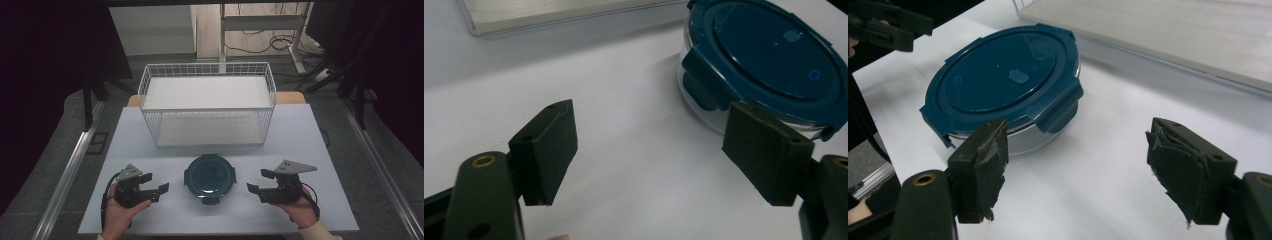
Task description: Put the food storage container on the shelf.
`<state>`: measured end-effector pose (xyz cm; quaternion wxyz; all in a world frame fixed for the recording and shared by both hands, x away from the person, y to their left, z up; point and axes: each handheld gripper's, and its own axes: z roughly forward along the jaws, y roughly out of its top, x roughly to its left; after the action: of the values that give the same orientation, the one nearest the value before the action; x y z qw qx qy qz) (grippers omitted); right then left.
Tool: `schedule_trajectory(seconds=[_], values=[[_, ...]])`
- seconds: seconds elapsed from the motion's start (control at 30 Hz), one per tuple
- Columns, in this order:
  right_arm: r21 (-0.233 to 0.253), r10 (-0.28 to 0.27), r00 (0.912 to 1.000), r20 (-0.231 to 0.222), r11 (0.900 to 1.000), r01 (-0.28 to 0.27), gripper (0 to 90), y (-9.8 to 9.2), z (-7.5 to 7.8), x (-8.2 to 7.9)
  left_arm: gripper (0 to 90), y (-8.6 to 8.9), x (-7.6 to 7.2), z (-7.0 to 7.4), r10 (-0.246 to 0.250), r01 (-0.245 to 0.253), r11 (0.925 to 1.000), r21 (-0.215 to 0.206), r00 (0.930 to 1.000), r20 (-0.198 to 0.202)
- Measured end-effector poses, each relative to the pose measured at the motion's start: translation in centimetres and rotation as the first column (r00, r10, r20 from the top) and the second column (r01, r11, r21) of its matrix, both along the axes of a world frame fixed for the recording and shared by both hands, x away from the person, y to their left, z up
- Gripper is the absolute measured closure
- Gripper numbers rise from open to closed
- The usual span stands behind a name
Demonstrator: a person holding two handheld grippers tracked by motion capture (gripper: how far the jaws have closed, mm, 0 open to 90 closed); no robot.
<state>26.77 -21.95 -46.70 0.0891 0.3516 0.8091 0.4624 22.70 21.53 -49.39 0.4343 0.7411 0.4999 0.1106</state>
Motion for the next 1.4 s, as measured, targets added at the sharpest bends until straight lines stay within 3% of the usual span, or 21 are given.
schedule_trajectory(seconds=[0.2,0.37,0.4,0.43,0.5,0.7,0.8,1.1,1.23,1.4], values=[[-0.006,0.006,0.9998,-0.017,1.0,-0.007,20.7,0.5,-0.2,0.0,21.5,-0.2,-0.2,0.5,-0.015,0.015,0.9998,-0.014,0.9999,-0.008],[0.019,0.005,0.9998,-0.021,1.0,-0.005,19.3,0.9,0.2,0.0,21.4,-0.4,-0.2,1.8,-0.05,0.05,0.9967,-0.064,0.9987,-0.008],[0.019,0.005,0.9998,-0.021,1.0,-0.005,19.3,0.9,0.2,0.0,21.3,-0.4,-0.2,1.8,-0.05,0.05,0.9967,-0.064,0.9987,-0.008],[0.052,-0.012,0.9995,-0.029,0.999,0.013,19.4,1.1,0.4,0.3,21.1,-0.5,-0.1,2.1,-0.054,0.053,0.9966,-0.063,0.9986,-0.003],[0.078,-0.03,0.9971,-0.07,0.996,0.036,21.4,1.2,0.7,0.5,21.0,-0.7,0.1,2.3,-0.054,0.054,0.9965,-0.063,0.9985,-0.002],[0.092,-0.041,0.9964,-0.075,0.995,0.048,18.9,1.8,1.6,0.9,21.7,-1.0,0.7,3.2,-0.063,0.063,0.9964,-0.057,0.998,-0.001],[0.092,-0.031,0.9946,-0.099,0.995,0.04,17.4,2.5,2.0,1.3,22.6,-1.2,1.1,3.9,-0.06,0.06,0.9966,-0.057,0.9982,0.003],[0.102,-0.055,0.9884,-0.142,0.992,0.07,15.3,4.0,2.4,2.6,22.9,-2.4,2.3,4.6,-0.069,0.068,0.9953,-0.07,0.9973,-0.024],[0.125,-0.048,0.9829,-0.178,0.99,0.071,15.2,4.6,2.1,3.3,22.5,-2.9,3.0,4.2,-0.073,0.069,0.9935,-0.091,0.9962,-0.048],[0.131,-0.045,0.9811,-0.188,0.989,0.07,14.8,5.0,1.6,3.6,19.2,-3.2,3.3,3.7,-0.08,0.073,0.9923,-0.1,0.9945,-0.067]])
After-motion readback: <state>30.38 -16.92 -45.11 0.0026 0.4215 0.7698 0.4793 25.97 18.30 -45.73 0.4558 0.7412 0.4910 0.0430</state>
